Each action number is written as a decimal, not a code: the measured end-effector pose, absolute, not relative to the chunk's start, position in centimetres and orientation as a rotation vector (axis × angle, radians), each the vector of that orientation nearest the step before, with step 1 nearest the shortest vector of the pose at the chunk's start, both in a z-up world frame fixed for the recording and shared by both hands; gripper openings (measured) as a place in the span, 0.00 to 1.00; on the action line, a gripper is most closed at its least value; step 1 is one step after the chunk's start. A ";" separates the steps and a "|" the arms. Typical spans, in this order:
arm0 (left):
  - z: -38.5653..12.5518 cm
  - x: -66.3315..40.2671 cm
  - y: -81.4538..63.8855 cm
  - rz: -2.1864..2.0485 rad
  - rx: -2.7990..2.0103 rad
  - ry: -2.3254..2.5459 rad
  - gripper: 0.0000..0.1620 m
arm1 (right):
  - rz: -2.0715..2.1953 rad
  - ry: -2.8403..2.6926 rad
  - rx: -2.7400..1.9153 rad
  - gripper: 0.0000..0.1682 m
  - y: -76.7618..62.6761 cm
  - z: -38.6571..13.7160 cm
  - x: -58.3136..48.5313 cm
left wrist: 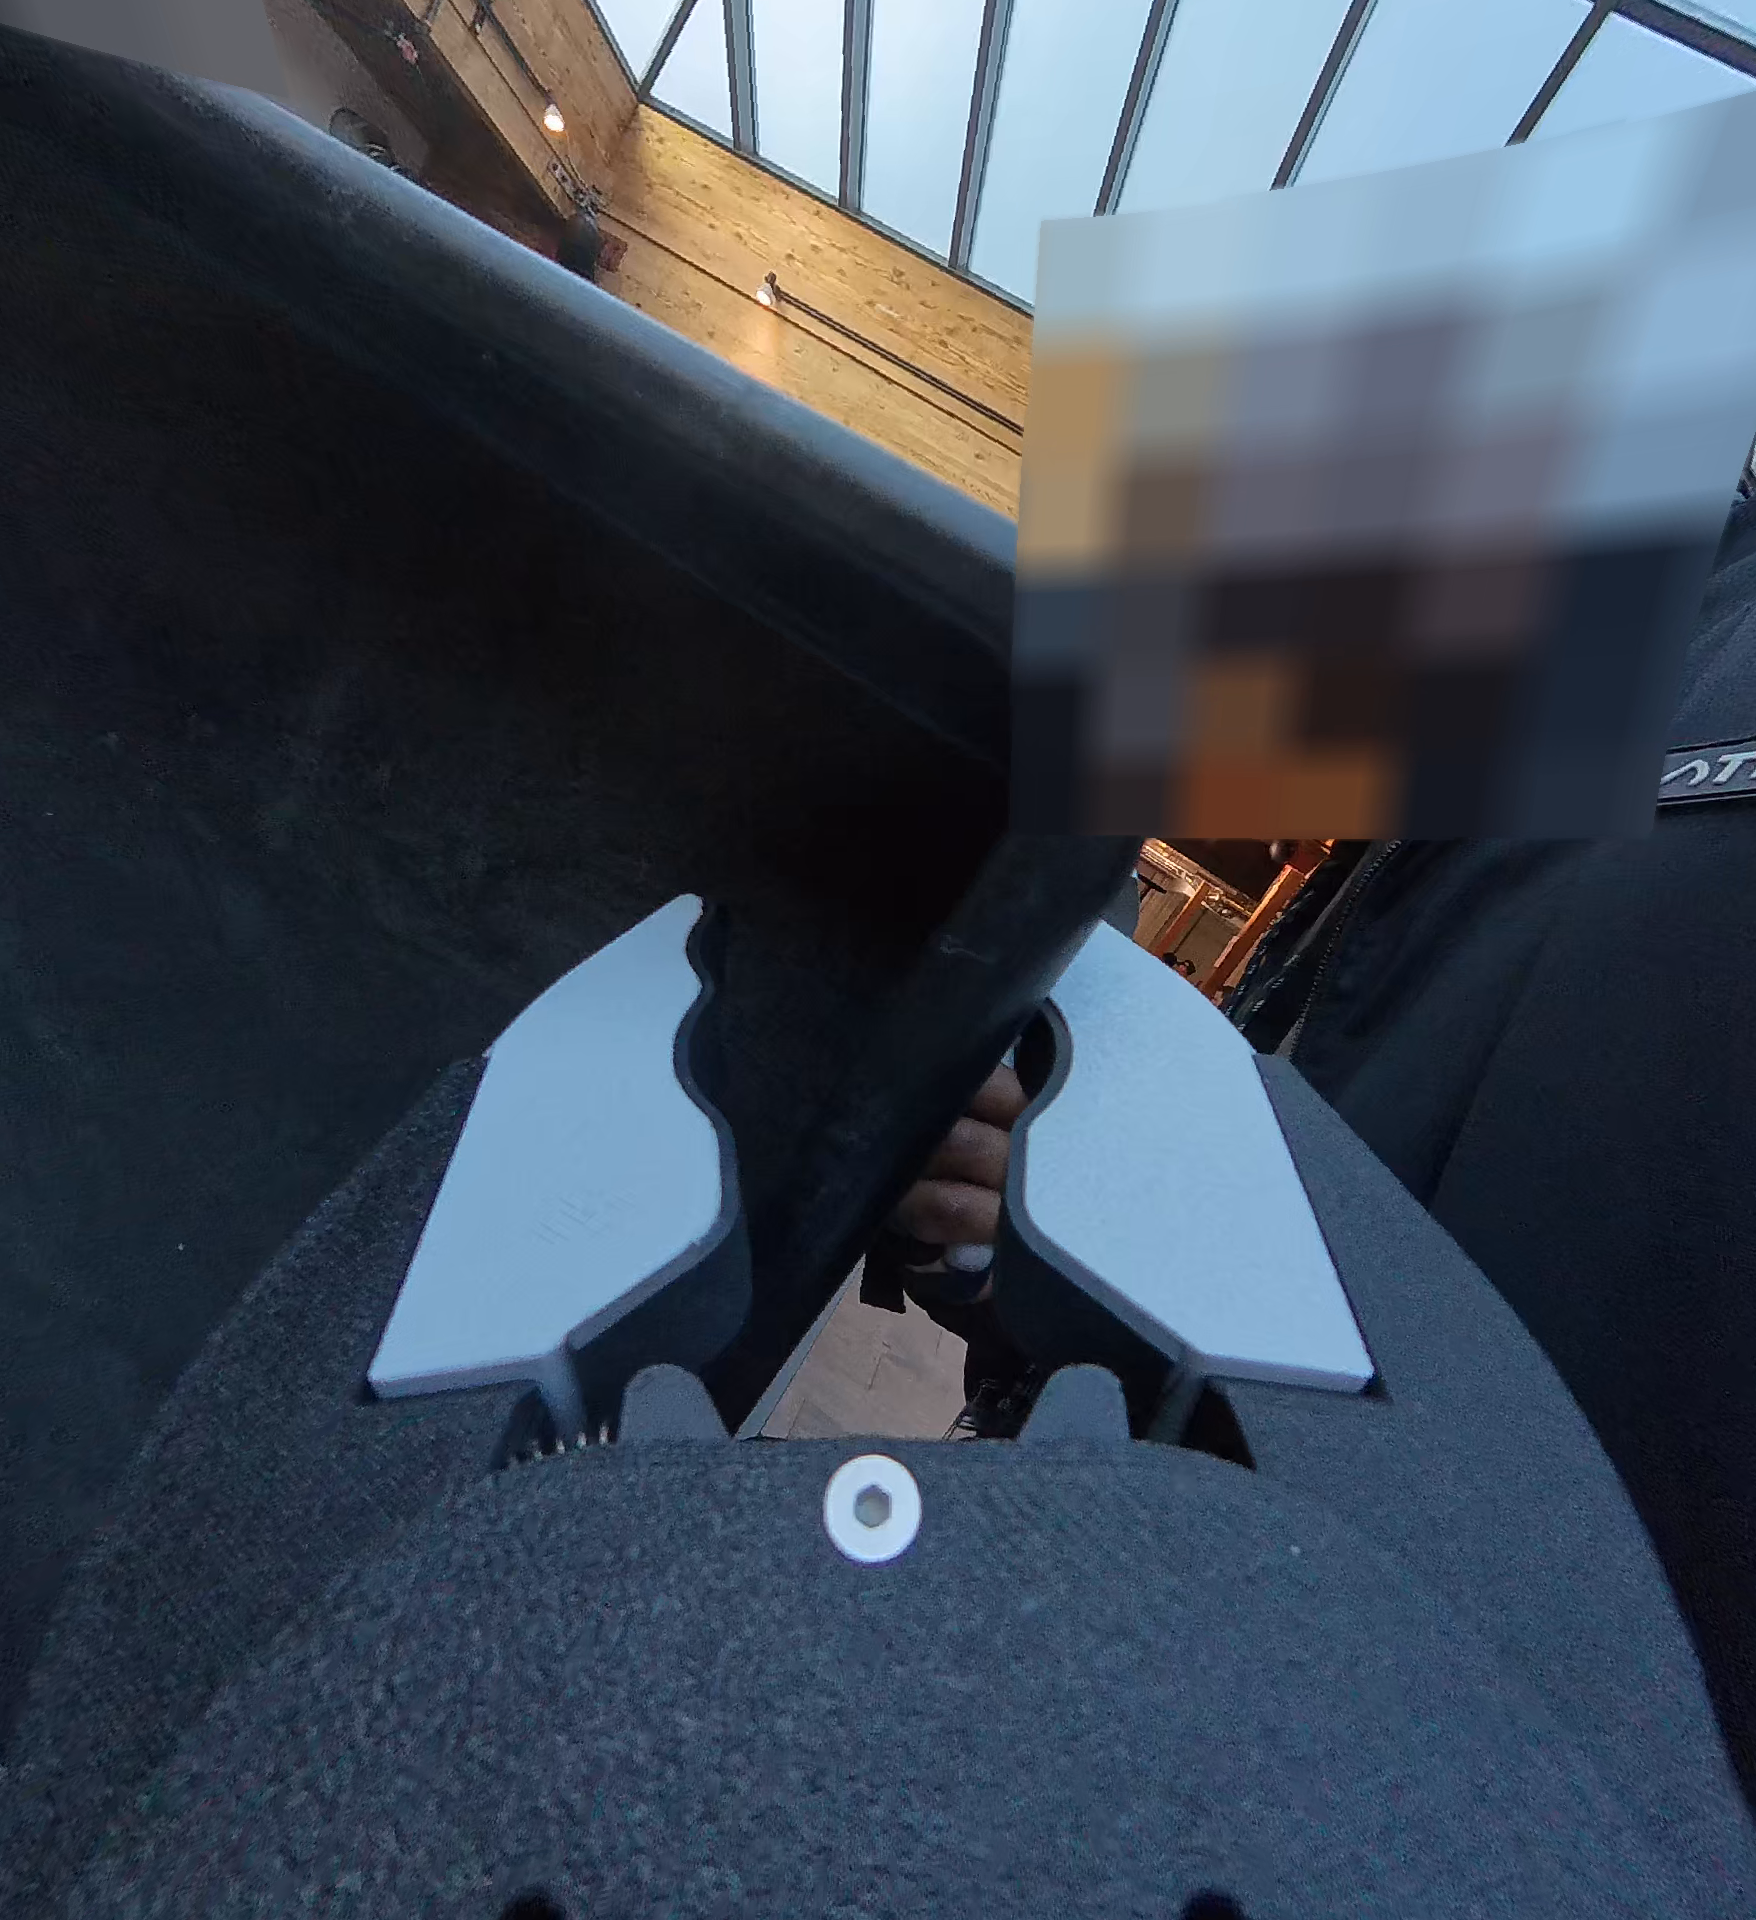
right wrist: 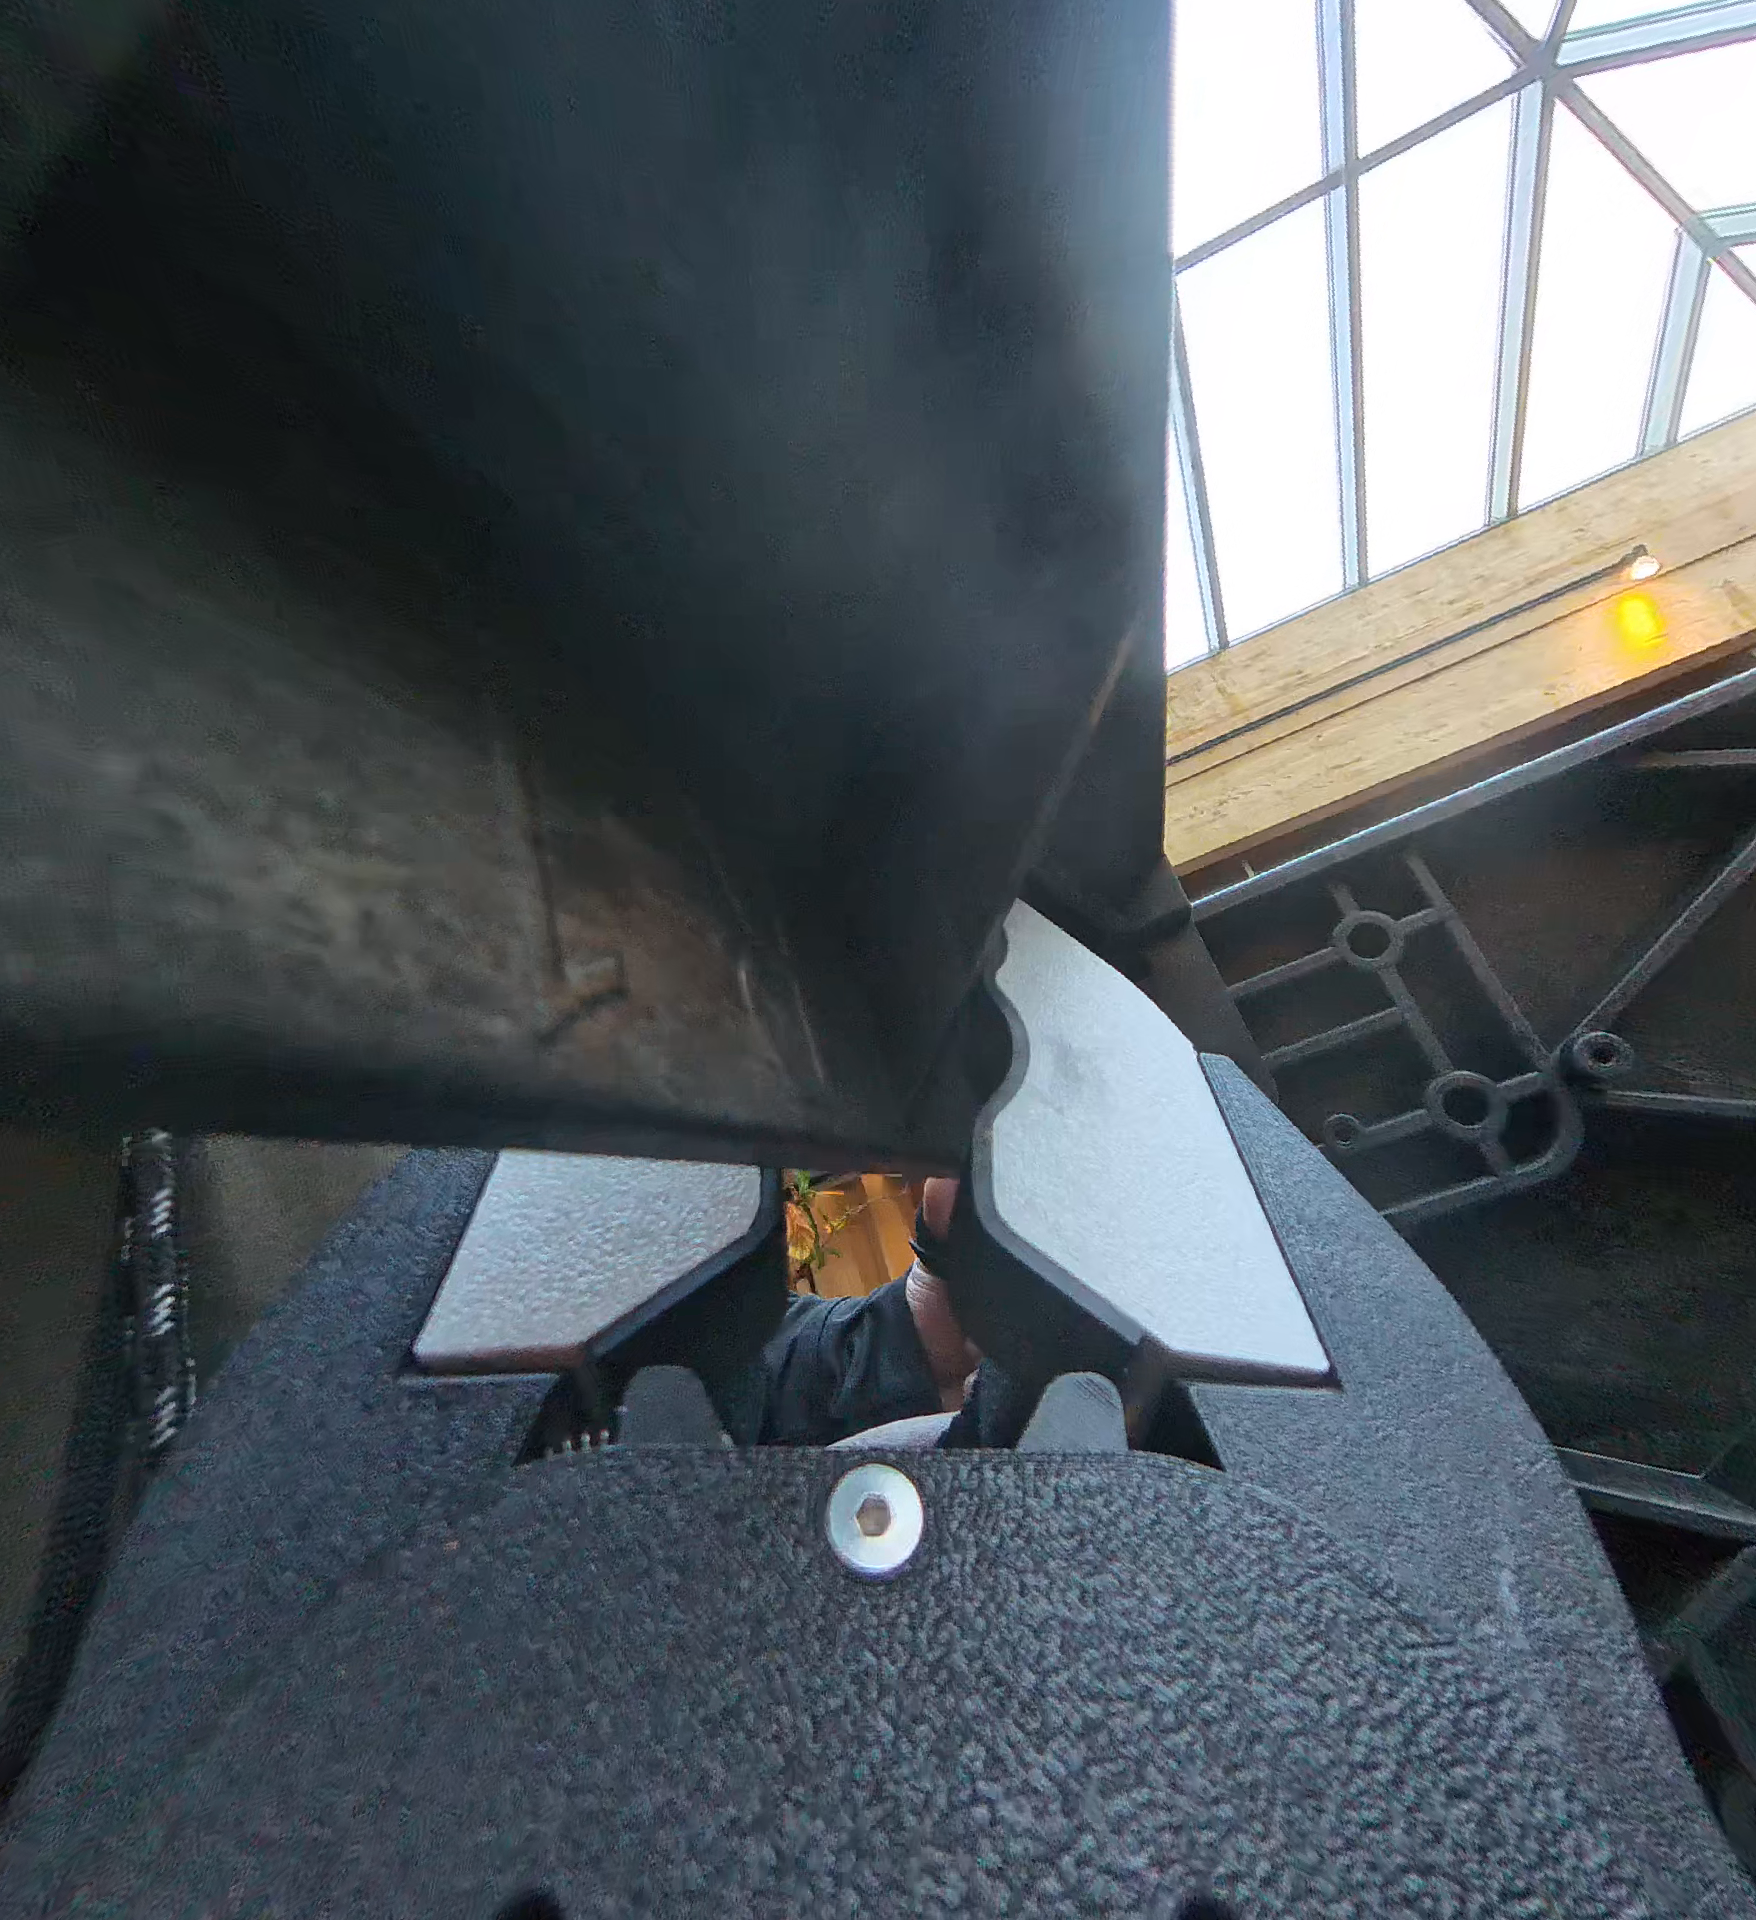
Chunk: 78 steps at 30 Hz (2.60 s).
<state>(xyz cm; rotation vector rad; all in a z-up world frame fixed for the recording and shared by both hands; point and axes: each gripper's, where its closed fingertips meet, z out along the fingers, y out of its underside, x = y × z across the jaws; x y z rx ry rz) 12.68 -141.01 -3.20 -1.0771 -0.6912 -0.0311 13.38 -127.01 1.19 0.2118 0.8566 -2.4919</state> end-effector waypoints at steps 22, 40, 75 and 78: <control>-3.2 12.7 -140.9 -0.051 -1.081 -0.699 0.35 | -2.470 0.859 0.235 0.23 -126.3 -0.8 12.7; -3.2 12.7 -140.4 -0.062 -1.093 -0.703 0.35 | -2.470 1.361 0.455 0.19 -126.3 -10.1 5.6; -3.2 12.4 -139.7 -0.091 -1.099 -0.695 0.36 | -2.441 1.394 0.436 0.23 -127.7 -10.5 7.4; -3.2 12.4 -139.7 -0.091 -1.097 -0.697 0.37 | -2.438 1.411 0.434 0.23 -127.6 -10.6 7.8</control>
